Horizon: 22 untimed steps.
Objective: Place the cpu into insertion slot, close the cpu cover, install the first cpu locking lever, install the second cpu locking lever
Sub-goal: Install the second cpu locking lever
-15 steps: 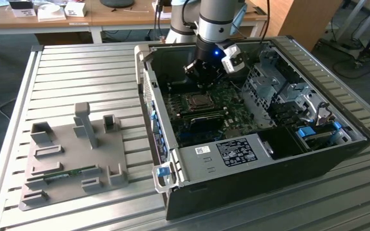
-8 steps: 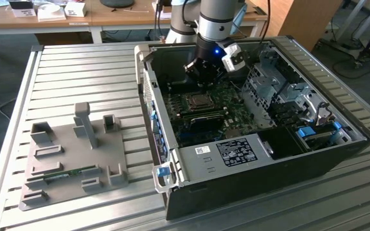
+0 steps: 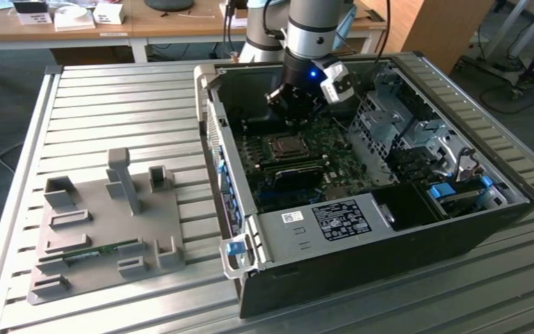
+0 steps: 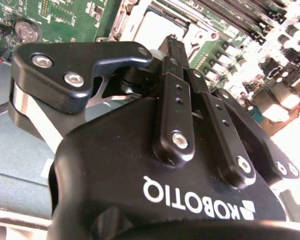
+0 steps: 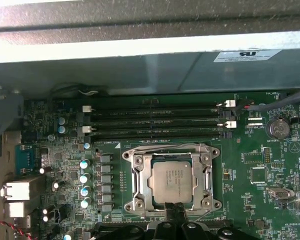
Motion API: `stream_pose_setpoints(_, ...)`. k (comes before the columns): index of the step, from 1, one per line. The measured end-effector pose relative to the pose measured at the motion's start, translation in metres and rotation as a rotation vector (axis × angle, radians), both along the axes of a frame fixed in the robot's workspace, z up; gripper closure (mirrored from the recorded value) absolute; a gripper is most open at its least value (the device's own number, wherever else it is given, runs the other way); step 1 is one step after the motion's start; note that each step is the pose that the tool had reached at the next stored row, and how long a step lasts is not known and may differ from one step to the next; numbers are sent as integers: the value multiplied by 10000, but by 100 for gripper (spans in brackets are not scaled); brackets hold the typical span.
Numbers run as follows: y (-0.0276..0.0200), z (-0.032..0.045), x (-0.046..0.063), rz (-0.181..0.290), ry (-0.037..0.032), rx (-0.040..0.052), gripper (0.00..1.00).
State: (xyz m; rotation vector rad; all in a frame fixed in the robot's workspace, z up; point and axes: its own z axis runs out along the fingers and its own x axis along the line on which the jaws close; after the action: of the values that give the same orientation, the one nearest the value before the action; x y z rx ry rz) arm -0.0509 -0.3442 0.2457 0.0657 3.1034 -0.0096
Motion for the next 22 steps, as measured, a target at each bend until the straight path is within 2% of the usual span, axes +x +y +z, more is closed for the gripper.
stream_pose_setpoints(7,-16,2,0,-1,1,-1,89)
stream_pose_setpoints(22,-16,30,0,-1,-3,4,89)
